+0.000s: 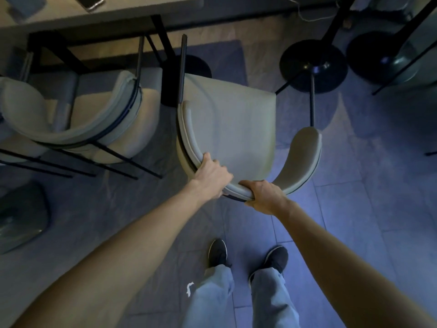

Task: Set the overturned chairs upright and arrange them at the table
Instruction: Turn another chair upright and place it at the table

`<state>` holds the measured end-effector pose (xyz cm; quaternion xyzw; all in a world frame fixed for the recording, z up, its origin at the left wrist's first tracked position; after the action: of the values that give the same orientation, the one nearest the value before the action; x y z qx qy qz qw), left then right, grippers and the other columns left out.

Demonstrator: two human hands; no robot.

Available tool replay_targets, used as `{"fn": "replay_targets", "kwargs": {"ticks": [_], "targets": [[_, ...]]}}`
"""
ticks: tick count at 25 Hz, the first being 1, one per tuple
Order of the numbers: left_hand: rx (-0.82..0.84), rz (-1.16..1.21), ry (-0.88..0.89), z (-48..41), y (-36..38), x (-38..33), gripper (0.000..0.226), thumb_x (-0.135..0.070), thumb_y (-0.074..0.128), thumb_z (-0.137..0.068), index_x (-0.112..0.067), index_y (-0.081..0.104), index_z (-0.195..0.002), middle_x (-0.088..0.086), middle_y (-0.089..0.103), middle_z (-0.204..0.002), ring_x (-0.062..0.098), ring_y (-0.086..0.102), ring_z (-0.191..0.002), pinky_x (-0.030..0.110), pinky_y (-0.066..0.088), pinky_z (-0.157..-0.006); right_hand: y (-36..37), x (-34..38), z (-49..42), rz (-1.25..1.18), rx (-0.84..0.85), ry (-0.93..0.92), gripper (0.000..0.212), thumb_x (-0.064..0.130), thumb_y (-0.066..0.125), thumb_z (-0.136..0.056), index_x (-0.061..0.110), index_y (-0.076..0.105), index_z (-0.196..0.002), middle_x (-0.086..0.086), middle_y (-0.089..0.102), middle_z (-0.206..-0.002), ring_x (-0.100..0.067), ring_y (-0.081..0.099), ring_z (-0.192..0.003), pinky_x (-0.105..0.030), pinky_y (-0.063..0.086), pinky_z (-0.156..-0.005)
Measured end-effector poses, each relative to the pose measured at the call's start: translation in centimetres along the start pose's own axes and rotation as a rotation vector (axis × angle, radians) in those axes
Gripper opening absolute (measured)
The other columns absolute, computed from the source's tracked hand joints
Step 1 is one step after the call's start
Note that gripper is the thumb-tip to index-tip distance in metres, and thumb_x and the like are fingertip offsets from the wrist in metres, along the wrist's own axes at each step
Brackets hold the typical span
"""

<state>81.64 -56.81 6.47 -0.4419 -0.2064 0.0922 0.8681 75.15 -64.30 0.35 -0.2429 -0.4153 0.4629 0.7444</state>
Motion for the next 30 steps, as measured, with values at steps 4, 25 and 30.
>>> {"fn": "replay_targets", "kwargs": {"ticks": [4, 25, 30], "targets": [[0.044, 0.047, -0.015, 0.7, 1.5, 2.6, 0.031, -0.032, 0.064, -0.082, -0.03, 0.061, -0.113, -0.002, 0.071, -0.106, 0.024, 0.066, -0.1, 0.048, 0.03, -0.096, 0.0, 1.6, -1.5, 0.144, 0.022, -0.035, 0.049, 0.025, 0.062, -0.09, 0.028, 0.046, -0.136, -0.008, 0.066, -0.12, -0.033, 0.063, -0.108, -0.041, 0.048, -0.087], [-0.05, 0.533, -0.083, -2.3, 2.0, -2.3, 0.036, -0.024, 0.066, -0.081, -0.033, 0.059, -0.116, -0.004, 0.067, -0.112, 0.024, 0.064, -0.104, 0.038, 0.036, -0.085, -4.2, -3.6, -1.5, 0.497, 0.103, -0.113, 0.035, 0.007, 0.053, -0.087, 0.026, 0.061, -0.116, -0.004, 0.067, -0.111, -0.027, 0.065, -0.104, -0.04, 0.049, -0.09], [-0.065, 0.559, -0.247, -3.6, 2.1, 1.9, 0.021, -0.031, 0.069, -0.082, -0.033, 0.061, -0.101, -0.006, 0.07, -0.102, 0.02, 0.063, -0.102, 0.039, 0.035, -0.087, -5.9, -2.8, -4.7, 0.484, 0.047, -0.128, 0.036, 0.011, 0.056, -0.088, 0.031, 0.058, -0.118, -0.002, 0.068, -0.108, -0.027, 0.066, -0.099, -0.041, 0.046, -0.092]]}}
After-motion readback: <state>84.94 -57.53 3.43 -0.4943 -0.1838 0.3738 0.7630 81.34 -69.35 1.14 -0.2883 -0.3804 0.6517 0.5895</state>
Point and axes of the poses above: each hand's wrist, its own z-axis away from the middle knuckle, its own y-axis out of the palm, x = y × z, the point moved 10 cm from there along -z, towards the middle knuckle
